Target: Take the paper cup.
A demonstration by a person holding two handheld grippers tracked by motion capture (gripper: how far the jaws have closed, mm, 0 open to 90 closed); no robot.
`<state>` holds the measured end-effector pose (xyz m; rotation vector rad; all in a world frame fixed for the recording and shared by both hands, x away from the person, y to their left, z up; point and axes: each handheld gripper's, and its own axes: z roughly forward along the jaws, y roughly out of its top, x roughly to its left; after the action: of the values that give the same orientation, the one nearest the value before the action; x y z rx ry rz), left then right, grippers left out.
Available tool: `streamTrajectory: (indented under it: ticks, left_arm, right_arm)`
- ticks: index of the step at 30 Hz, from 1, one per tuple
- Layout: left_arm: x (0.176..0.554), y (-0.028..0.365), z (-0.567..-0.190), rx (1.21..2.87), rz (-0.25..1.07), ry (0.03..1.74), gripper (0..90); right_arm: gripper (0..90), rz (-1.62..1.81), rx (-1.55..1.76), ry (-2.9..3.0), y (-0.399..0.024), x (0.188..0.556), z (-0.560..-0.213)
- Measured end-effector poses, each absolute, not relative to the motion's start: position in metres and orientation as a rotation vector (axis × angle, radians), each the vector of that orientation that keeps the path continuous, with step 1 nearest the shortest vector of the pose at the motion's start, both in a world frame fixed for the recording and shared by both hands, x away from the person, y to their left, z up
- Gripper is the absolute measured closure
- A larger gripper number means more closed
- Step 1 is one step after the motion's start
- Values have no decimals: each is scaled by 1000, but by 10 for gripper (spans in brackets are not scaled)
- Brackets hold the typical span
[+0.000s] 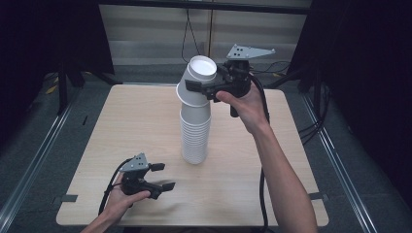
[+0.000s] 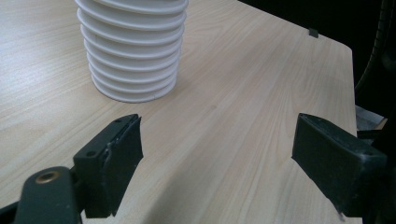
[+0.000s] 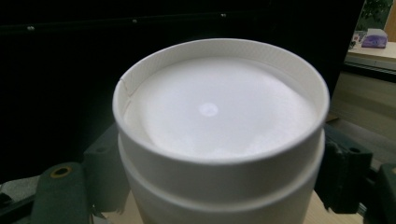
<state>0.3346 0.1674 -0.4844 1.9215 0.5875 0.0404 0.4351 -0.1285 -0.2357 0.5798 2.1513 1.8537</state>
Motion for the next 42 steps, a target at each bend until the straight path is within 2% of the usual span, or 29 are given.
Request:
streamTrajectory:
  ticks: [15,28,42]
  left_arm:
    - [335,167,-485,1921,37,592,158]
    - [335,167,-485,1922,35,593,158]
    - [335,167,-485,1921,27,595,159]
  right_arm:
    - [207,1926,590,2082,-134,433,-229]
    - [209,2042,603,1922,-157,417,-220]
    - [208,2049,640,1905,-181,401,-229]
